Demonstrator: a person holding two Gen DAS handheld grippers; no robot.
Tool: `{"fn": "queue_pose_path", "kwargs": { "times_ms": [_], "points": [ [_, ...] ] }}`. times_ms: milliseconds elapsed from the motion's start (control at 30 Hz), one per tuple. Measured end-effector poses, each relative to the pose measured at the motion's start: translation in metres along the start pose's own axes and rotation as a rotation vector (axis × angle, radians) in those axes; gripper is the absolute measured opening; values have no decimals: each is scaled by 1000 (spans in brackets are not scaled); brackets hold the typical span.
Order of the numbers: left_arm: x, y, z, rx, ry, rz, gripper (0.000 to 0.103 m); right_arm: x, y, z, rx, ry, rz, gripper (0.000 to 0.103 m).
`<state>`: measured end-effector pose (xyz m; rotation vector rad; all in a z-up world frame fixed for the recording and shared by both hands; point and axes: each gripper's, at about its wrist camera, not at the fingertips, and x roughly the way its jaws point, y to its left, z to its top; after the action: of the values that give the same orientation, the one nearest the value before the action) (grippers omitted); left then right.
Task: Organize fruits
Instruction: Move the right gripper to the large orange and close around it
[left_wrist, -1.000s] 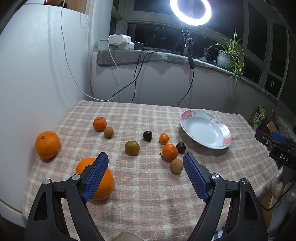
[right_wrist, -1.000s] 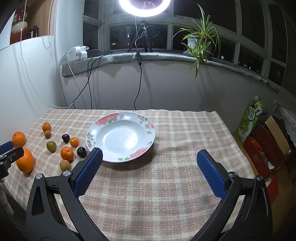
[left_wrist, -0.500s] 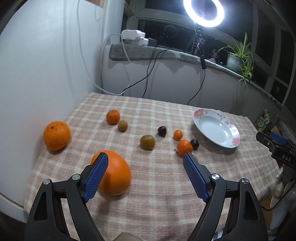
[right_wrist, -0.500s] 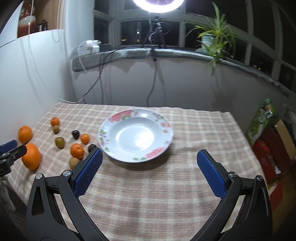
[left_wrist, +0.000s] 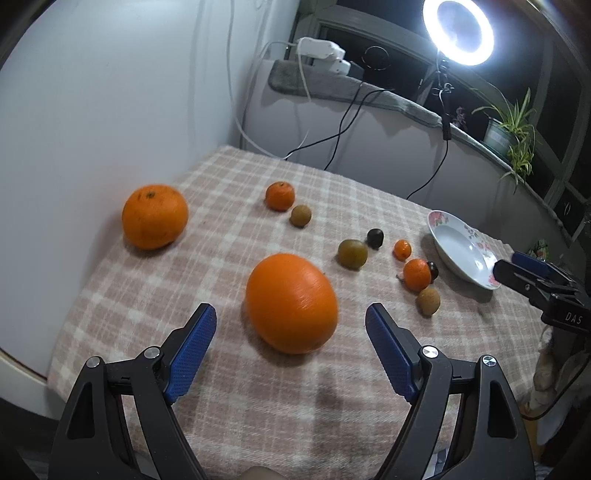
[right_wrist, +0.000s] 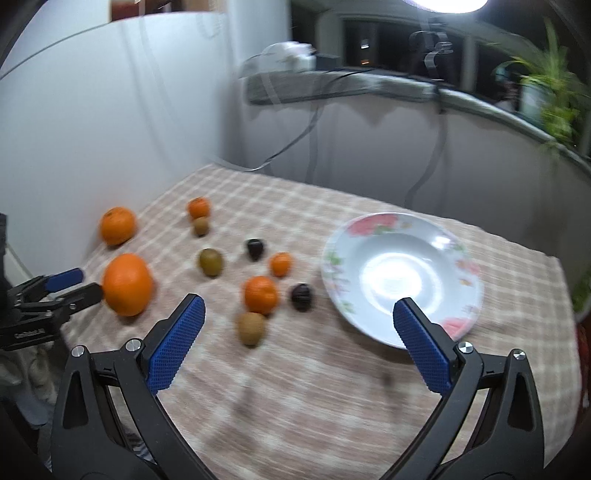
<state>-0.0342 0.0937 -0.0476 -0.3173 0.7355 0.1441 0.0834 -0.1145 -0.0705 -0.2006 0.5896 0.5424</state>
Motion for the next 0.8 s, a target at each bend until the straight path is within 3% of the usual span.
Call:
{"fn": "queue_pose_path", "kwargs": {
  "times_ms": [500,633,800],
  "points": [
    [25,16,-7,-78,75,-87,82,76,64,22,-21,221,431,103],
    [28,15,-5,-75,74,-94,82,95,81,23,-11,280,501,103],
    [34,14,-3,-74,78,-105,82,116,95,22,28,346,577,95]
  ]
}}
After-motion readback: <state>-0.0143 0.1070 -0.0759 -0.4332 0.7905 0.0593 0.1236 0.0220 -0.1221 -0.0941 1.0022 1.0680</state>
